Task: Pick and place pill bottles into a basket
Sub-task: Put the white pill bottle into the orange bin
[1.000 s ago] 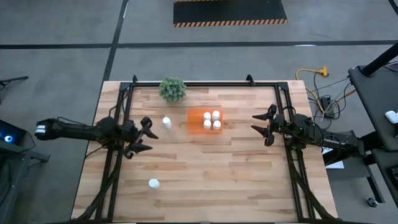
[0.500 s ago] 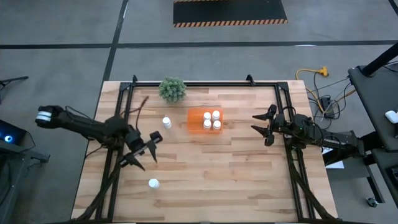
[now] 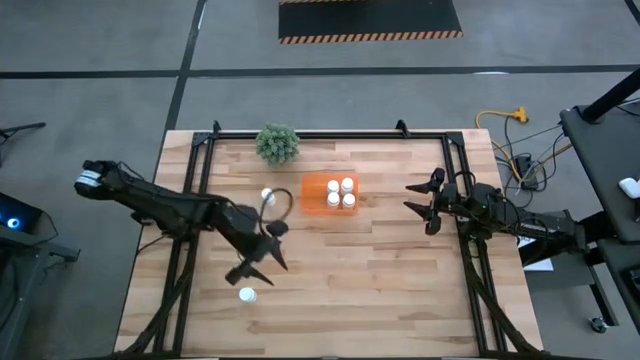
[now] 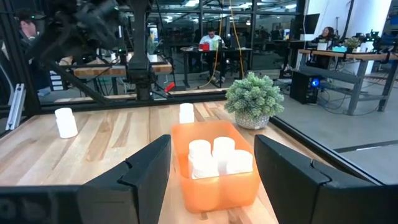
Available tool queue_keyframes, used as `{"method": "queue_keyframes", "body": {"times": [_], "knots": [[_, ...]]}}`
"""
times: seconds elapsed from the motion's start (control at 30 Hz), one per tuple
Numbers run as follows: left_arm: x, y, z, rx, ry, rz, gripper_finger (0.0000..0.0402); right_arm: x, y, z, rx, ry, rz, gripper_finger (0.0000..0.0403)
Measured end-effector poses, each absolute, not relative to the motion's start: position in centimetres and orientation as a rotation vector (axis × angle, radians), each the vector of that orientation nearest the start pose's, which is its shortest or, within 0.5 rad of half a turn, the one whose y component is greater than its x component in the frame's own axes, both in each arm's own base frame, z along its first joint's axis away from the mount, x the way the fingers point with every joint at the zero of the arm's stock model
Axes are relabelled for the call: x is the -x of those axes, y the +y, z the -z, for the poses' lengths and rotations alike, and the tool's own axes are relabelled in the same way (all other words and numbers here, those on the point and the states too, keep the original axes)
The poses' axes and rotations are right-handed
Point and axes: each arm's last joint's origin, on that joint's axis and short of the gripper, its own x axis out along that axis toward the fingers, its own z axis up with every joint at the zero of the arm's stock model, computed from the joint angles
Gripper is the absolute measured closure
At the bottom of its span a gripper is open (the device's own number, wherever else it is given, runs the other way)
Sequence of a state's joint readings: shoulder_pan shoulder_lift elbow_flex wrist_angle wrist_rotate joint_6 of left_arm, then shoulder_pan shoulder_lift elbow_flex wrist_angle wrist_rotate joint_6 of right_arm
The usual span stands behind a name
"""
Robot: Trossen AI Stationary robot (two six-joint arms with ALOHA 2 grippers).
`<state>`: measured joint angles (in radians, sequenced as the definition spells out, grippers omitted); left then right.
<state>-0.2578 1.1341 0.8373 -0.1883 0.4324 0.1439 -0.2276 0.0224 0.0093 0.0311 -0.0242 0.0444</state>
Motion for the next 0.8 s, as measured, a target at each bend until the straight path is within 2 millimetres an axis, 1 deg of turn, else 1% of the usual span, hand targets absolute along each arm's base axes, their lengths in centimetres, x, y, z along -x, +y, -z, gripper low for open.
{"method": "queue_keyframes", "body": {"times": [0.1, 0.23, 0.33, 0.5, 0.57, 0.67, 0.73, 0.8], "knots": [[-24.0, -8.6, -29.3, -0.08, 0.555, 0.648, 0.0185, -9.6, -2.2, -16.8, -0.042, -0.023, 0.203, 0.0184], [-24.6, -9.8, -30.3, 0.092, 0.758, 0.5, 0.0185, -9.6, -2.2, -16.8, -0.042, -0.023, 0.203, 0.0184], [-24.9, -10.8, -30.5, 0.225, 0.872, 0.385, 0.0185, -9.6, -2.2, -16.8, -0.042, -0.022, 0.203, 0.0184], [-25.1, -12.6, -29.7, 0.415, 1.062, 0.253, 0.0185, -9.6, -2.2, -16.8, -0.042, -0.023, 0.203, 0.0184], [-24.9, -13.1, -29.1, 0.505, 1.169, 0.152, 0.0185, -9.6, -2.2, -16.8, -0.039, -0.023, 0.203, 0.0184], [-24.4, -13.5, -28.2, 0.676, 1.316, -0.072, 0.0185, -9.6, -2.2, -16.8, -0.04, -0.024, 0.203, 0.0184], [-24.1, -13.9, -27.7, 0.722, 1.387, -0.173, 0.0185, -9.6, -2.2, -16.8, -0.04, -0.023, 0.203, 0.0184], [-23.8, -14.4, -27.5, 0.757, 1.451, -0.229, 0.0185, -9.6, -2.2, -16.8, -0.04, -0.023, 0.203, 0.0184]]}}
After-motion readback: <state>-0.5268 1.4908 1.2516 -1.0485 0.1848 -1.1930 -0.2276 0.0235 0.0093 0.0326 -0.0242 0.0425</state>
